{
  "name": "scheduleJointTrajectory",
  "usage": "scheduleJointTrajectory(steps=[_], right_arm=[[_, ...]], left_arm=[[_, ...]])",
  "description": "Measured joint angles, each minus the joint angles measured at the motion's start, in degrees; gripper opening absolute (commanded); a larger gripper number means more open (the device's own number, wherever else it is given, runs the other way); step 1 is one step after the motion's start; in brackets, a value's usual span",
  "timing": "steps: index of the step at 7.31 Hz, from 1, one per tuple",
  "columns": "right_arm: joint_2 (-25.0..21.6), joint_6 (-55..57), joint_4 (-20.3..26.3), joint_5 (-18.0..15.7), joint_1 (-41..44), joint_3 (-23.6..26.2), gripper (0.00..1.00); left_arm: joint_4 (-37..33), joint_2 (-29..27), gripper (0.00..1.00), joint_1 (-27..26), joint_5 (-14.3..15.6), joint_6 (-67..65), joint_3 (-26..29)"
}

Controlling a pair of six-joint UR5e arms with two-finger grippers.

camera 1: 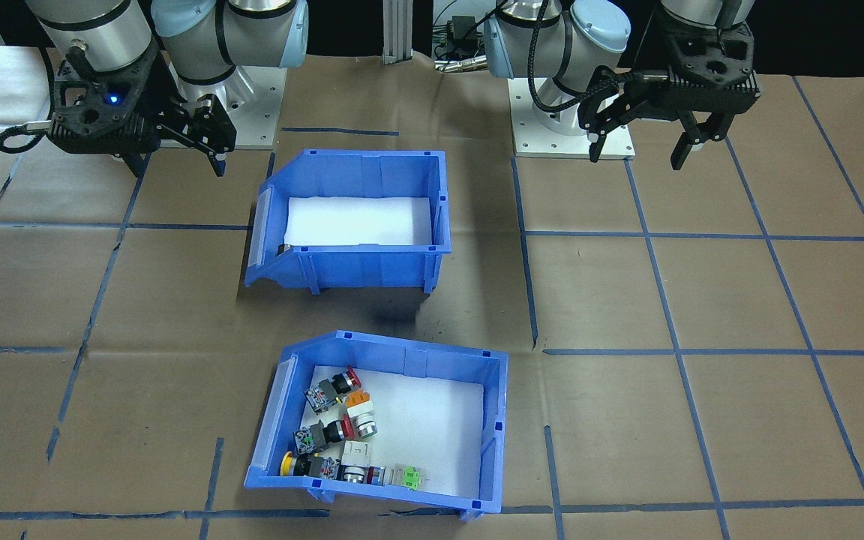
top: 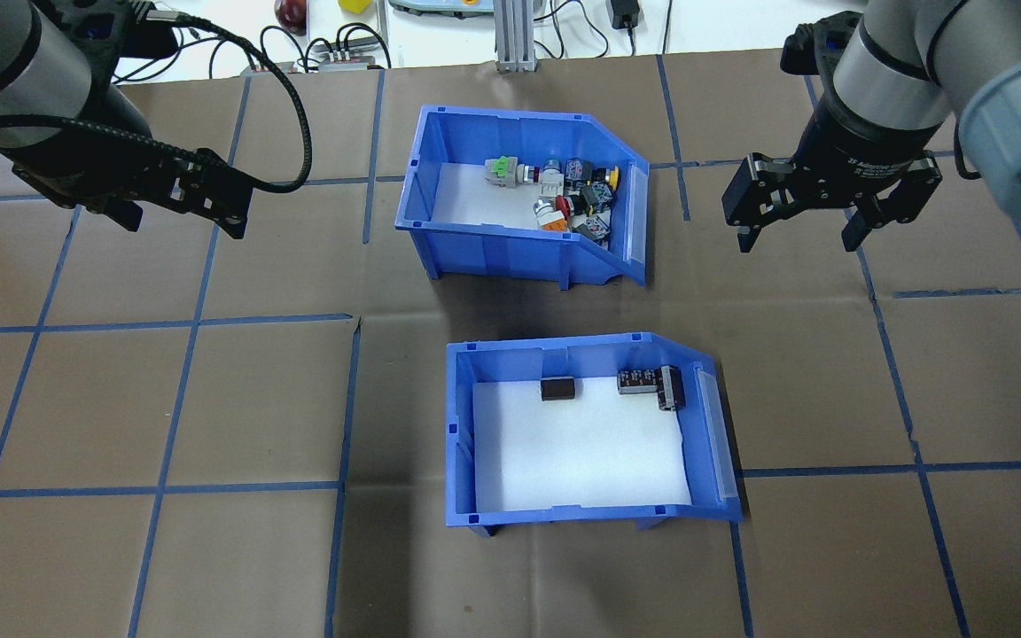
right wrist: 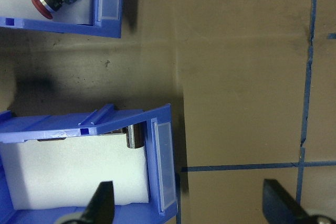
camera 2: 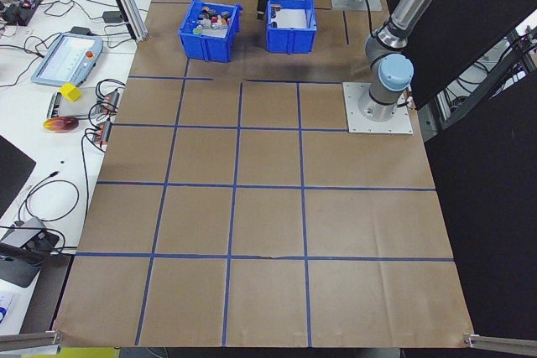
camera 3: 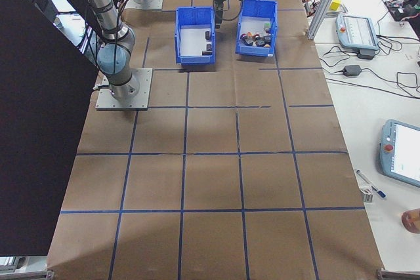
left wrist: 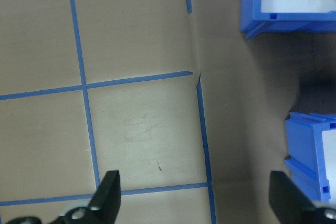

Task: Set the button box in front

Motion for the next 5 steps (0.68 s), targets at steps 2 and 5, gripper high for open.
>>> scheduleJointTrajectory(steps=[2,5], right_arm=[[0.22,0.21,0.06,-0.25,-0.12,-0.19,1.00],[0.30,0.24,0.09,-0.38,-0.15,-0.21,1.00]], left_arm=[[0.00,-0.09,0.99,0.00,0.00,-0.03,0.17],[-0.02,-0.93,0.99,0.00,0.05,-0.01,1.25]])
